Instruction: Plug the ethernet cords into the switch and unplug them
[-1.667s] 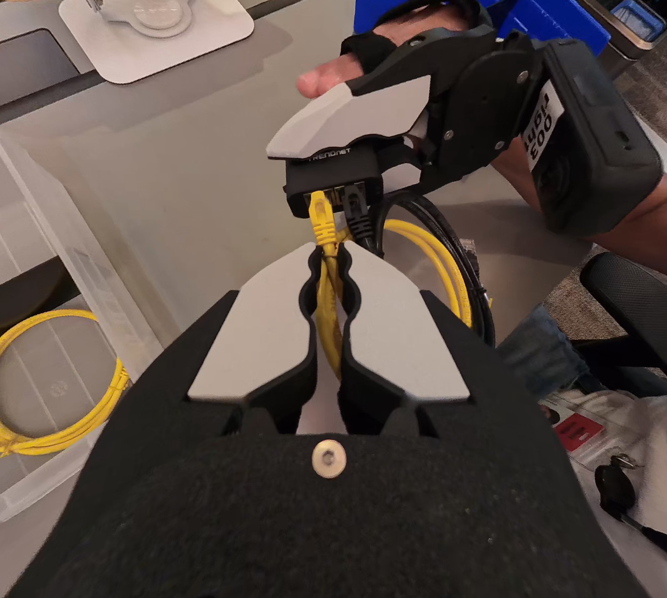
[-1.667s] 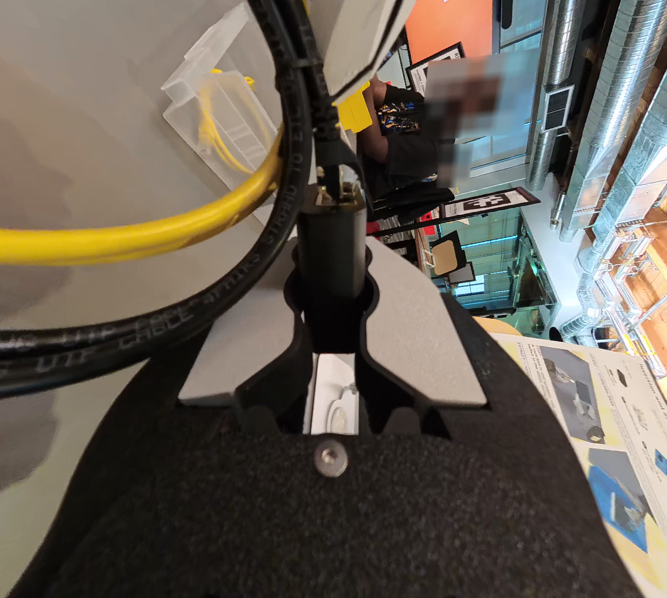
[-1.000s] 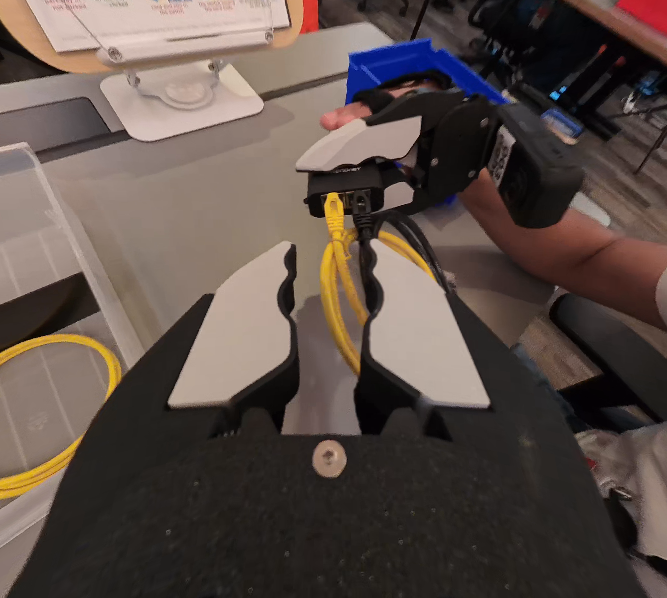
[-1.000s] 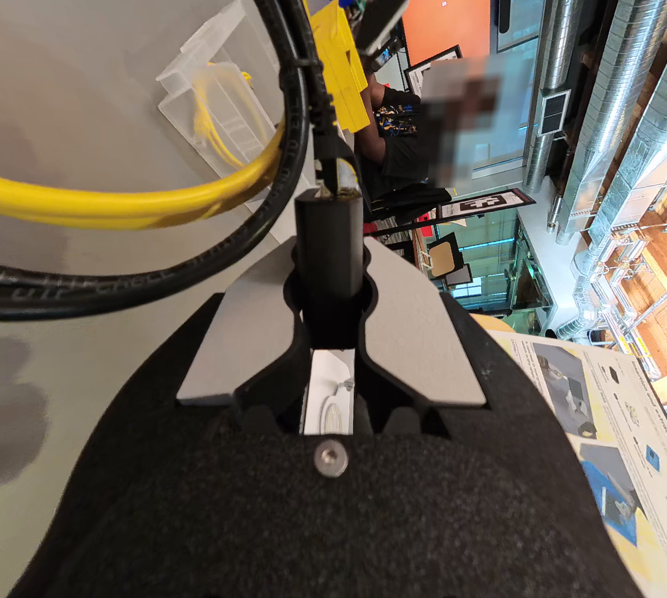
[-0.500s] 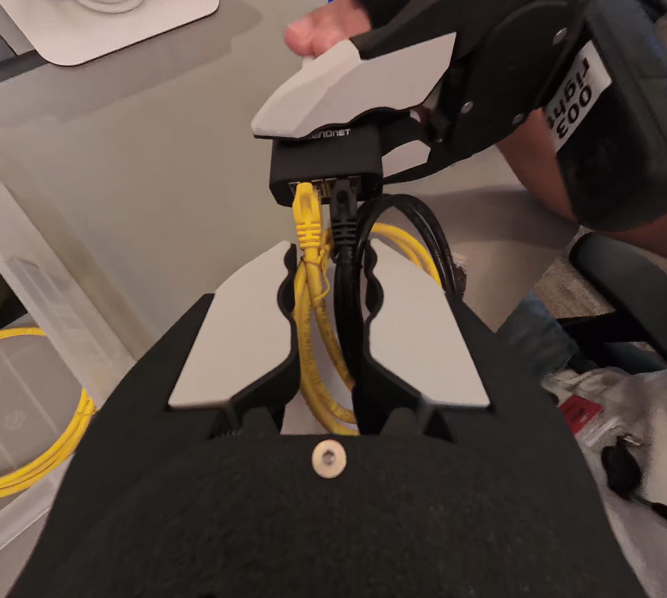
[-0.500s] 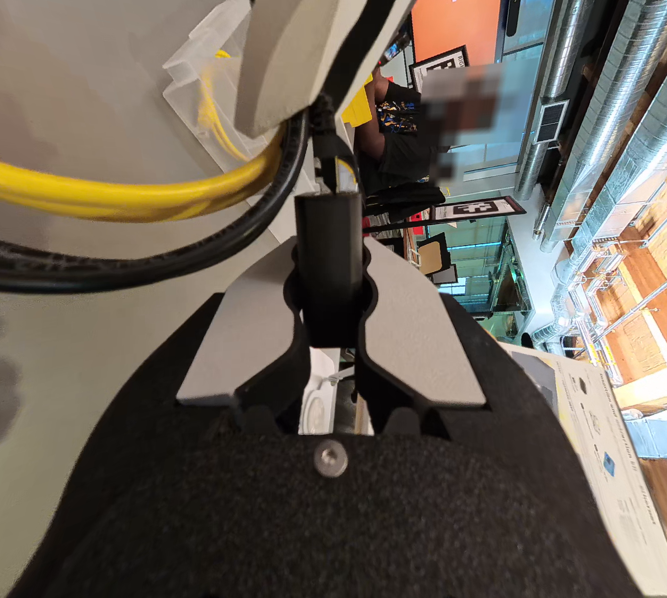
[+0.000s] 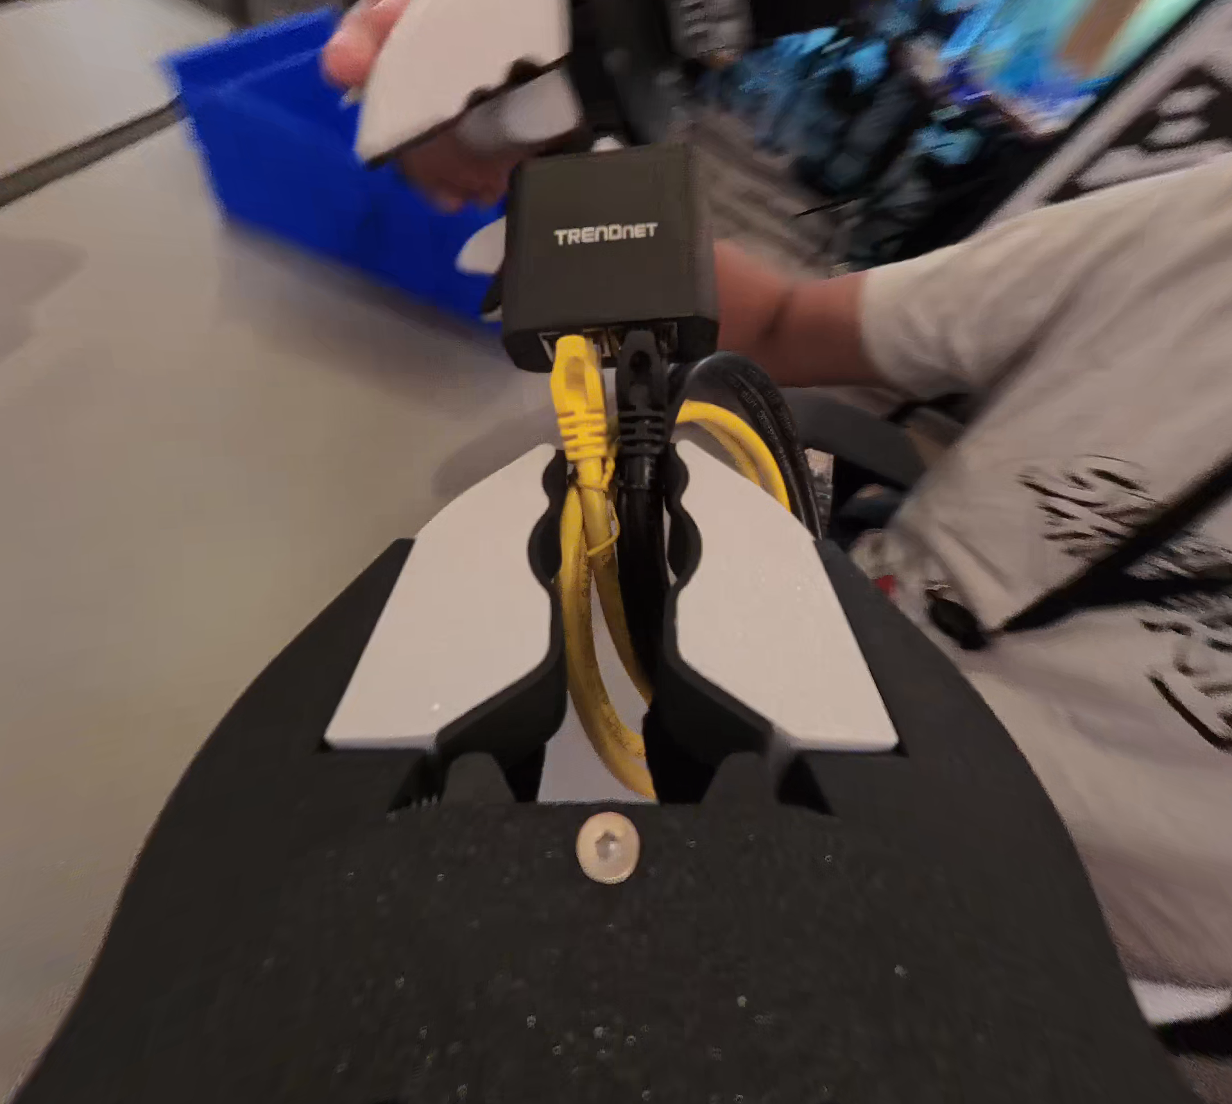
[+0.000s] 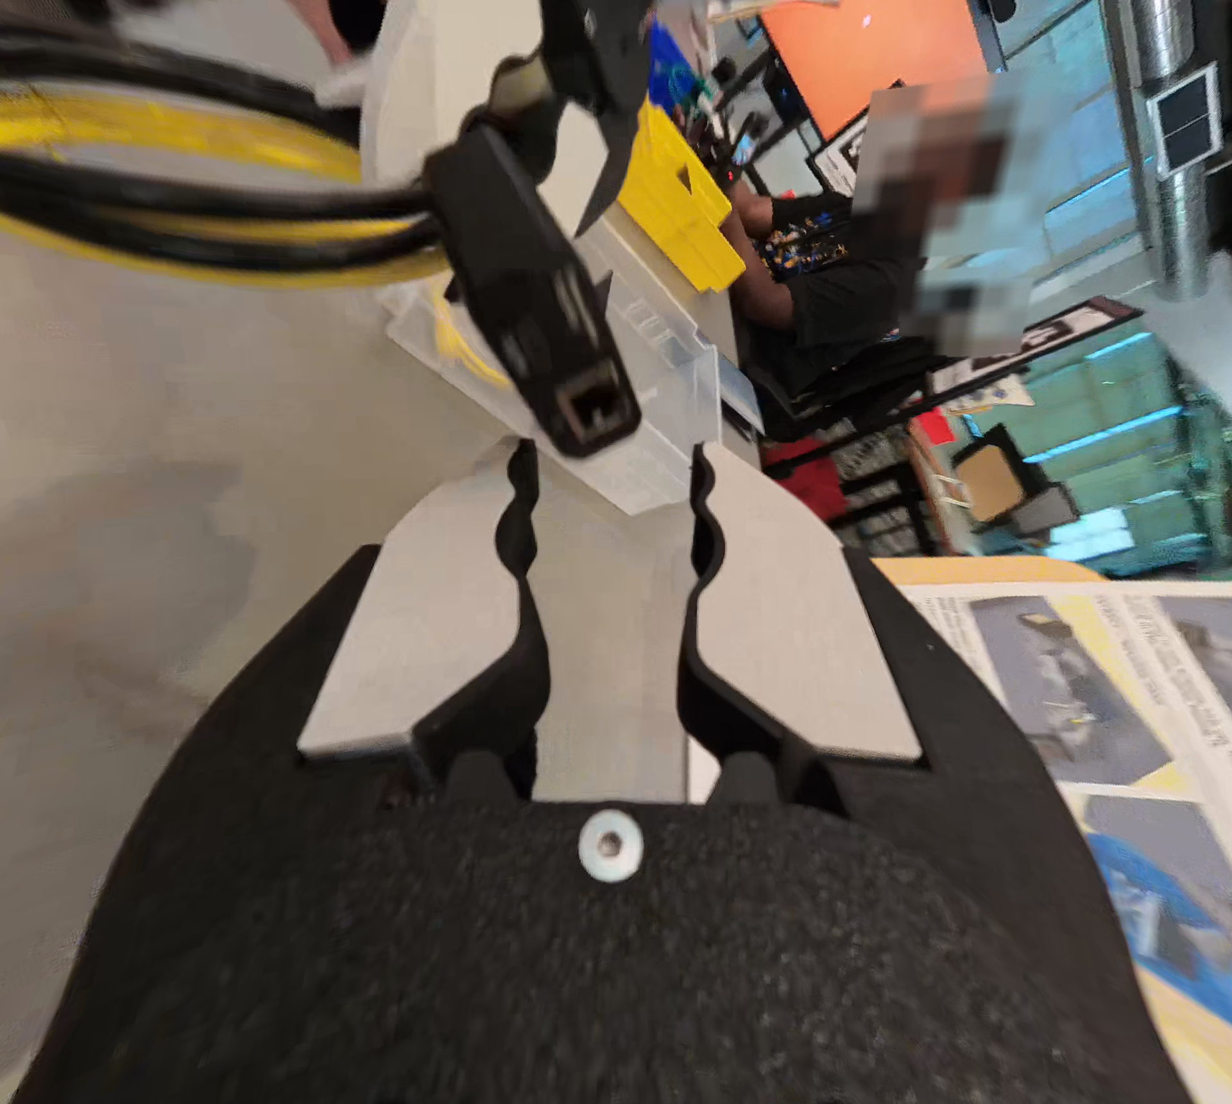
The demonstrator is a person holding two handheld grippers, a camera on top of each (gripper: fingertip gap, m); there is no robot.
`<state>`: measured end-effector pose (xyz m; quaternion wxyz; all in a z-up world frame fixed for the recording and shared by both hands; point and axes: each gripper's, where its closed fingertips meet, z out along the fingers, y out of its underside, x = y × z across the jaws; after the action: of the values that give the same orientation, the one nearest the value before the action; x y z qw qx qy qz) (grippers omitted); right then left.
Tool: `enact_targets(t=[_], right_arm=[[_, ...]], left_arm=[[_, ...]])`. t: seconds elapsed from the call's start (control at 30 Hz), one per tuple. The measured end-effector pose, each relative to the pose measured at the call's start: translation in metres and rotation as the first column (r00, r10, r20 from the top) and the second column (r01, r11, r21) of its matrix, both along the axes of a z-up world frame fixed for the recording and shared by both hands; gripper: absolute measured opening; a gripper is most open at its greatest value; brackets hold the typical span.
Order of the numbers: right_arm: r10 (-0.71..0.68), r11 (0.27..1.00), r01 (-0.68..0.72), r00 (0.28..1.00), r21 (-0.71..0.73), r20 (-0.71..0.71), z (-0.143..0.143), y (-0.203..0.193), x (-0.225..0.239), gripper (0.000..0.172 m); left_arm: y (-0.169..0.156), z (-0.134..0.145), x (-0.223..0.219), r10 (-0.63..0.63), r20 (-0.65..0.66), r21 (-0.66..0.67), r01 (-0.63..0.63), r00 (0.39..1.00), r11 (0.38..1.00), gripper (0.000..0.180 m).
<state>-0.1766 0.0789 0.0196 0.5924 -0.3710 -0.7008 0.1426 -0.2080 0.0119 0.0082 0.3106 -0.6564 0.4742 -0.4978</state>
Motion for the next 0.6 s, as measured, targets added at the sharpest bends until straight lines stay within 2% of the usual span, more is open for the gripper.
enact_targets(t=[0.07,0.17,0.23,0.33,0.43,0.5,0.6], right_arm=[[0.08,0.991,-0.087,0.994,-0.103,-0.076,0.017,-0.009,0.012,0.042],[0.214,0.948,-0.252,0.957,-0.196,-0.198,0.045,-0.035,0.022,0.042],[0.295,0.905,-0.362,0.912,-0.222,-0.284,0.066,-0.053,0.027,0.041],[0.351,0.856,-0.454,0.861,-0.247,-0.367,0.084,-0.067,0.031,0.039],[0.388,0.822,-0.502,0.839,-0.269,-0.381,0.081,-0.072,0.03,0.035],[0.389,0.826,-0.502,0.836,-0.255,-0.386,0.078,-0.072,0.027,0.029],[0.369,0.84,-0.483,0.843,-0.248,-0.391,0.077,-0.069,0.021,0.024]], left_arm=[[-0.015,0.029,0.009,-0.182,0.186,0.012,0.183,0.965,0.983,0.027],[-0.027,0.064,0.019,-0.409,0.394,0.035,0.431,0.823,0.902,0.027],[-0.028,0.074,0.029,-0.506,0.469,0.077,0.538,0.724,0.84,0.027],[-0.031,0.071,0.044,-0.628,0.512,0.135,0.667,0.586,0.733,0.027],[-0.026,0.059,0.061,-0.679,0.522,0.172,0.716,0.516,0.677,0.027],[-0.015,0.054,0.069,-0.673,0.556,0.168,0.727,0.487,0.665,0.027],[-0.006,0.049,0.068,-0.683,0.609,0.187,0.765,0.402,0.617,0.028]])
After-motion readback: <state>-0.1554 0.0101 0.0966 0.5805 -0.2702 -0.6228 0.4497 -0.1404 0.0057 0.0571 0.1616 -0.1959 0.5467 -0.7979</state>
